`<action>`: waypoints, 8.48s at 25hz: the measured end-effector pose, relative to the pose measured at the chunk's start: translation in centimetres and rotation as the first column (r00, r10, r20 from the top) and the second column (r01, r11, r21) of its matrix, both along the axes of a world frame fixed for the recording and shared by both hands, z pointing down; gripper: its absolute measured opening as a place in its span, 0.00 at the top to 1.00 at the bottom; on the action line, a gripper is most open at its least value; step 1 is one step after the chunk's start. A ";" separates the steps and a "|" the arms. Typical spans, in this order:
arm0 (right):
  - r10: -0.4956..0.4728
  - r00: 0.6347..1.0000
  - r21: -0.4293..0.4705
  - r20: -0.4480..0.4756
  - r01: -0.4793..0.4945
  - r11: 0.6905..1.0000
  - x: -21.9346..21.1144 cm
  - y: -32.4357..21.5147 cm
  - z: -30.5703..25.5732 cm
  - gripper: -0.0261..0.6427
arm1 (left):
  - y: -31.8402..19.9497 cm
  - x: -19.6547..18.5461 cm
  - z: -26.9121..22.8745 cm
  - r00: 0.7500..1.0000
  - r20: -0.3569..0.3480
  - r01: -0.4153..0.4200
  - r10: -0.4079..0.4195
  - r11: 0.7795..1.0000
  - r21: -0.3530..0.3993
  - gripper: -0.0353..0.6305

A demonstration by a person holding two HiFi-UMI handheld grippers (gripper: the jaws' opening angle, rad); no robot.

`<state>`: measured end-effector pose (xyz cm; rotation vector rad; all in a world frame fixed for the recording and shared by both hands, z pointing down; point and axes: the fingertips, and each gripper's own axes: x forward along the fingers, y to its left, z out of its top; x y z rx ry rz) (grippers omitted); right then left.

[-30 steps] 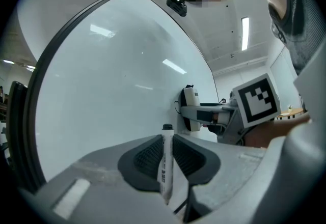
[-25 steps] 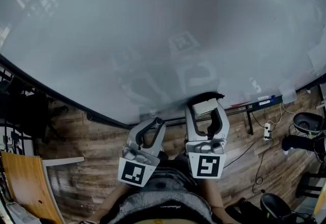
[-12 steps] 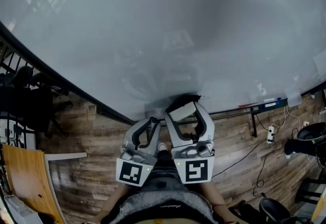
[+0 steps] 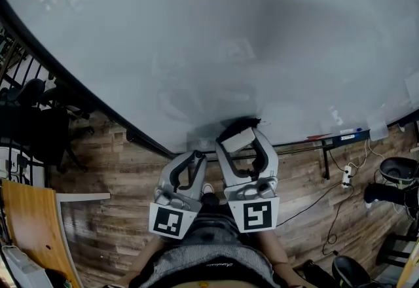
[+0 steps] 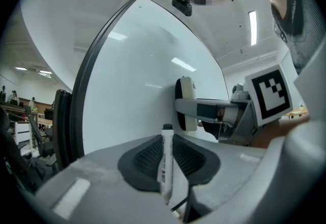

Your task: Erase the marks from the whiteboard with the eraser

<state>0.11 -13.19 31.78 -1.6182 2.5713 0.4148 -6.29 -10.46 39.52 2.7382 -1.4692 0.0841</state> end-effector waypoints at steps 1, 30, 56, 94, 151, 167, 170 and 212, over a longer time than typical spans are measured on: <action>0.012 1.000 -0.002 -0.002 -0.012 1.000 0.6 -0.1 0.1 0.57 | -0.1 0.2 0.0 1.000 -0.002 -0.002 0.002 1.000 0.001 0.84; 0.064 0.997 -0.006 0.049 -0.063 0.998 2.2 -0.4 0.4 0.57 | -1.2 1.0 -0.1 1.000 -0.010 -0.018 0.018 1.000 -0.004 0.84; 0.212 0.974 -0.068 0.080 -0.207 0.976 10.8 -1.4 2.2 0.57 | -1.0 3.1 -0.2 0.999 -0.011 -0.039 0.039 0.999 -0.004 0.84; -0.126 0.992 0.007 -0.001 0.126 0.992 -4.1 0.6 0.6 0.57 | 0.0 -2.2 0.5 0.997 -0.001 0.072 -0.072 0.997 -0.019 0.84; -0.136 0.991 0.063 -0.019 0.137 0.989 -1.1 0.6 -1.6 0.57 | -1.0 0.6 0.5 1.000 -0.026 0.006 -0.007 1.000 -0.018 0.84; 0.110 0.993 0.029 0.033 -0.111 0.993 8.8 -0.8 -1.4 0.57 | -1.9 4.8 0.2 0.995 -0.044 -0.086 0.085 0.996 -0.017 0.84; 0.096 0.995 0.051 0.038 -0.098 0.994 7.1 -0.6 -2.1 0.57 | -1.7 3.7 0.3 0.997 -0.038 -0.070 0.069 0.997 -0.020 0.84; -0.037 0.997 0.044 0.066 0.034 0.998 3.8 -0.1 -1.6 0.57 | -0.6 2.1 0.7 1.000 -0.020 -0.018 0.018 0.999 -0.026 0.84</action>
